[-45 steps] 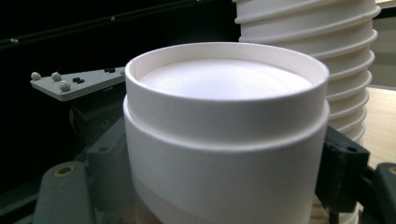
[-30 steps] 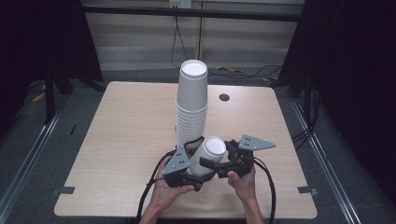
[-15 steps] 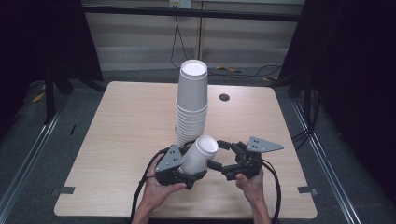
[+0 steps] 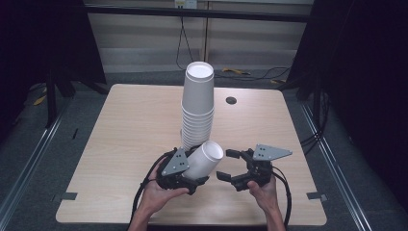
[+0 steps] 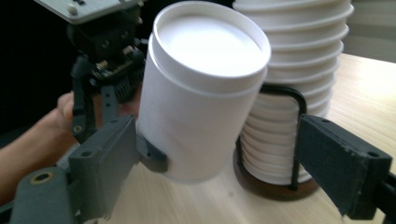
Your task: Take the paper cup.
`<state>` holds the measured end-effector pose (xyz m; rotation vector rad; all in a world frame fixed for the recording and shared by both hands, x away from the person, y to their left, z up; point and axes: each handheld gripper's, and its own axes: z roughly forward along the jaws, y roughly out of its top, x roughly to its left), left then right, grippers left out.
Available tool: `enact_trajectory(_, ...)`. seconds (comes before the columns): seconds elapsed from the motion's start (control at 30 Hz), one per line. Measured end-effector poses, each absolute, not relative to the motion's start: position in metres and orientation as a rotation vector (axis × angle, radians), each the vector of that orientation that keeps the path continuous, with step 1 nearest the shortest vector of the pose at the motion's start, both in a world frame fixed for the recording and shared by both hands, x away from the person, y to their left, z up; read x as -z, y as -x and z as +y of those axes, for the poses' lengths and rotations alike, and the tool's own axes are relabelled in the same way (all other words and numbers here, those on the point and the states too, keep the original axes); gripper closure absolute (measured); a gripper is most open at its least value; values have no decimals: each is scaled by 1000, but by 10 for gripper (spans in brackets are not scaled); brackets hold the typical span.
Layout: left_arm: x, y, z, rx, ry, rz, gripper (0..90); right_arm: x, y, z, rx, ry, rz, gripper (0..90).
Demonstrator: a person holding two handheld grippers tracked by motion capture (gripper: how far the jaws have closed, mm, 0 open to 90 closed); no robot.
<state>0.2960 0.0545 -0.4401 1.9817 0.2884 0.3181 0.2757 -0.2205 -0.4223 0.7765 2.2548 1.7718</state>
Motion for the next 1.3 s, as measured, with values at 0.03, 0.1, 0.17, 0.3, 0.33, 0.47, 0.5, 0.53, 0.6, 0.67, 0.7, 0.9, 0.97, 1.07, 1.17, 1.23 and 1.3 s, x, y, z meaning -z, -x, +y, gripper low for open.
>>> enact_trajectory(0.03, 440, -296, 54, -315, -1983, 289, 144, 423, -276, -221, -1756, -777, 2262, 135)
enact_trajectory(0.1, 440, -297, 54, -316, -2011, 276, 144, 423, -276, -221, -1732, -783, 2281, 136)
enact_trajectory(0.17, 441, -298, 54, -303, -2030, 266, 145, 423, -277, -222, -1716, -780, 2288, 135)
enact_trajectory(0.3, 440, -298, 54, -269, -2058, 240, 145, 424, -277, -222, -1686, -767, 2316, 135)
enact_trajectory(0.33, 439, -298, 54, -254, -2052, 233, 145, 424, -277, -222, -1674, -755, 2326, 135)
enact_trajectory(0.47, 435, -295, 53, -283, -2087, 230, 145, 425, -276, -224, -1660, -740, 2358, 136)
enact_trajectory(0.5, 433, -295, 52, -285, -2093, 214, 145, 424, -276, -224, -1646, -739, 2357, 137)
enact_trajectory(0.53, 433, -294, 52, -281, -2102, 212, 145, 424, -276, -224, -1637, -736, 2353, 140)
enact_trajectory(0.6, 432, -295, 50, -297, -2117, 203, 145, 424, -275, -224, -1609, -727, 2374, 145)
enact_trajectory(0.67, 432, -295, 49, -304, -2139, 198, 145, 424, -275, -224, -1585, -718, 2390, 168)
enact_trajectory(0.7, 431, -296, 48, -306, -2150, 189, 145, 424, -275, -224, -1562, -718, 2402, 170)
enact_trajectory(0.9, 430, -300, 46, -303, -2206, 166, 145, 427, -276, -223, -1508, -705, 2472, 157)
enact_trajectory(0.97, 431, -301, 45, -307, -2232, 165, 145, 427, -277, -222, -1483, -708, 2481, 138)
enact_trajectory(1.07, 430, -301, 44, -306, -2258, 149, 145, 428, -278, -222, -1454, -698, 2501, 136)
enact_trajectory(1.17, 428, -303, 42, -315, -2277, 138, 145, 428, -279, -222, -1418, -690, 2516, 136)
enact_trajectory(1.23, 427, -303, 42, -311, -2281, 146, 145, 428, -279, -221, -1389, -685, 2528, 138)
enact_trajectory(1.3, 427, -304, 41, -327, -2310, 147, 145, 427, -280, -220, -1348, -669, 2548, 142)
